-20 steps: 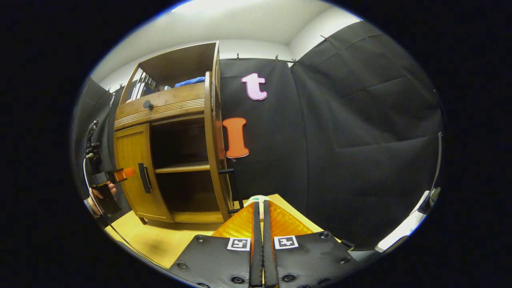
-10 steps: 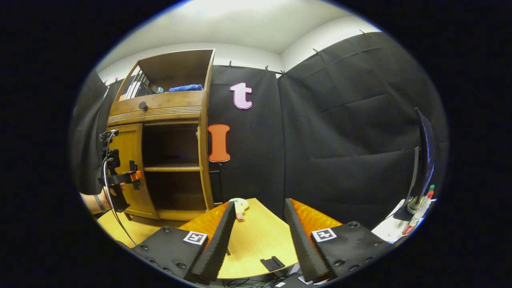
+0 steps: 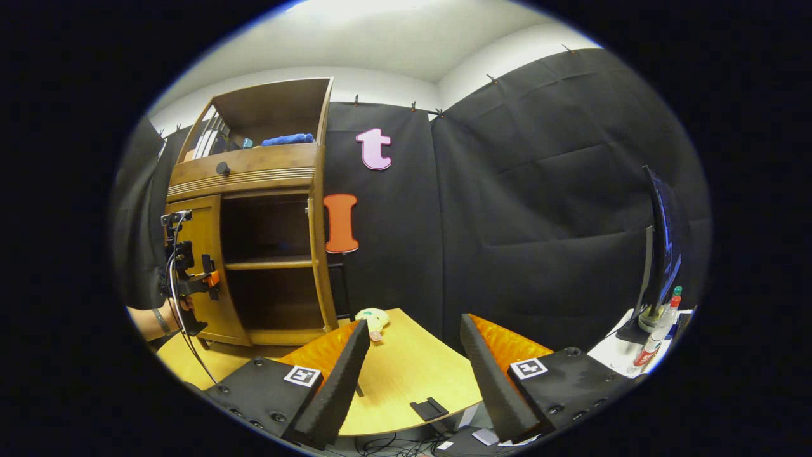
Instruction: Open the right door of the double-door shoe cabinet with the right hand, and open the left door with the left hand.
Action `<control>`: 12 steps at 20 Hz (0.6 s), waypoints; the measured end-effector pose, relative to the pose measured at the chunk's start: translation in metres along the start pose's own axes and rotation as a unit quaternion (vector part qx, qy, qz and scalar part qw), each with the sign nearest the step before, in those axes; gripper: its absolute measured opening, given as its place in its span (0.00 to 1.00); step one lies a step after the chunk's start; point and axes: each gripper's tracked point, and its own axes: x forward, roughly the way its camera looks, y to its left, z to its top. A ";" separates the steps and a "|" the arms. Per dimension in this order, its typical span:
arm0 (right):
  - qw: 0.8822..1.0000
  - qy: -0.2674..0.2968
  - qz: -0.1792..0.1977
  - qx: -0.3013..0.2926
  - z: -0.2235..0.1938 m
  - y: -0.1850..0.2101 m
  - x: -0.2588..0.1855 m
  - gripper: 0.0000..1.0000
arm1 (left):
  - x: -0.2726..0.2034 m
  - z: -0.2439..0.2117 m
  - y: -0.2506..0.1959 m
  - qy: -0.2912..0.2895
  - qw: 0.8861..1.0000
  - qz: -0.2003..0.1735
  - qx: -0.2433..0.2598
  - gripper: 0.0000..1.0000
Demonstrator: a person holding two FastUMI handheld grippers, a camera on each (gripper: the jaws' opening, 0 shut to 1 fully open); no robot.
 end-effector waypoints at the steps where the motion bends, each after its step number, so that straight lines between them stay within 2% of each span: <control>1: 1.000 0.004 0.009 -0.002 -0.004 0.009 0.002 0.93 | -0.002 0.005 -0.001 0.006 1.000 -0.009 0.005 0.30; 2: 1.000 0.008 0.020 -0.006 -0.005 0.019 0.005 0.93 | -0.007 0.010 0.002 0.016 1.000 -0.019 0.017 0.30; 3: 0.999 0.011 0.032 -0.011 -0.006 0.030 0.009 0.83 | -0.014 0.018 0.006 0.022 0.999 -0.025 0.018 0.30; 4: 0.999 0.012 0.045 -0.015 -0.006 0.041 0.011 0.83 | -0.023 0.027 0.011 0.025 0.999 -0.024 0.011 0.29; 5: 0.998 0.012 0.058 -0.017 -0.005 0.051 0.013 0.93 | -0.033 0.032 0.017 0.028 0.999 -0.021 0.005 0.29; 7: 0.996 0.009 0.083 -0.019 -0.003 0.068 0.016 0.93 | -0.059 0.039 0.036 0.029 1.000 -0.007 -0.001 0.27; 8: 0.996 0.006 0.091 -0.020 0.000 0.074 0.020 0.83 | -0.075 0.039 0.045 0.029 1.000 0.002 -0.003 0.27; 10: 0.994 -0.002 0.106 -0.018 0.004 0.085 0.027 0.93 | -0.101 0.041 0.063 0.024 0.999 0.027 0.002 0.27; 11: 0.993 -0.009 0.115 -0.014 0.009 0.091 0.031 0.83 | -0.113 0.041 0.077 0.019 0.999 0.044 0.005 0.27; 12: 0.993 -0.011 0.120 -0.011 0.012 0.096 0.035 0.83 | -0.123 0.042 0.089 0.014 0.998 0.059 0.007 0.24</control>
